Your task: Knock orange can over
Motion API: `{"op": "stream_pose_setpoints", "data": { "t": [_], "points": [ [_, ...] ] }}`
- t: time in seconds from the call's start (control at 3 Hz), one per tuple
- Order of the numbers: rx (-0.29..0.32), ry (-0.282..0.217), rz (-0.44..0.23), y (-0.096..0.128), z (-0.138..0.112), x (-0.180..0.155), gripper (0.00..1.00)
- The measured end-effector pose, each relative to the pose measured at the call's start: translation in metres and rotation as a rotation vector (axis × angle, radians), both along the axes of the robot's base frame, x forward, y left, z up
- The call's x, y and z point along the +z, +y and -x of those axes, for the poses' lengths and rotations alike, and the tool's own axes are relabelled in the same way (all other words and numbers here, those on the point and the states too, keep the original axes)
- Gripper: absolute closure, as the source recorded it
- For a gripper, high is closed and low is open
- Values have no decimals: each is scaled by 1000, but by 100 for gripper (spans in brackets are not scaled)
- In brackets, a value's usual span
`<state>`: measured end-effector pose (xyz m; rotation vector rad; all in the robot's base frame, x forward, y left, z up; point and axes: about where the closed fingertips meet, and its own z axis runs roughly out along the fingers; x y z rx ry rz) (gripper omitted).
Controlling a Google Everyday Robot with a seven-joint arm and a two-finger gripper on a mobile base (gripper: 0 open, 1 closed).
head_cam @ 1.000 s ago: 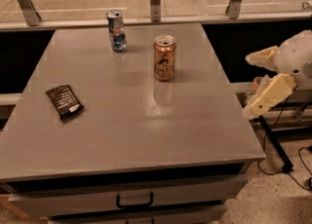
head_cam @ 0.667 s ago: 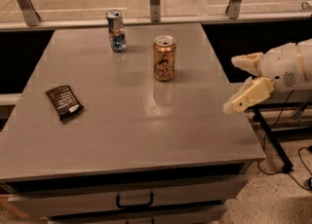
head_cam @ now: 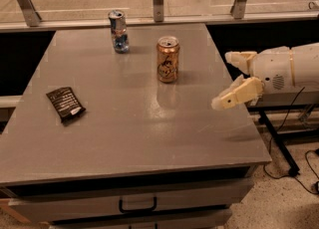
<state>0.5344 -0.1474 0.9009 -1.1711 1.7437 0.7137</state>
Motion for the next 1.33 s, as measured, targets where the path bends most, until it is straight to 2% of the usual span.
{"op": "stream_pose_setpoints", "data": {
  "t": [0.33, 1.0, 1.33],
  "points": [
    [0, 1, 0, 0, 0, 0, 0],
    [27, -50, -87, 49, -42, -10, 0],
    [44, -58, -134, 74, -65, -19, 0]
  ]
}}
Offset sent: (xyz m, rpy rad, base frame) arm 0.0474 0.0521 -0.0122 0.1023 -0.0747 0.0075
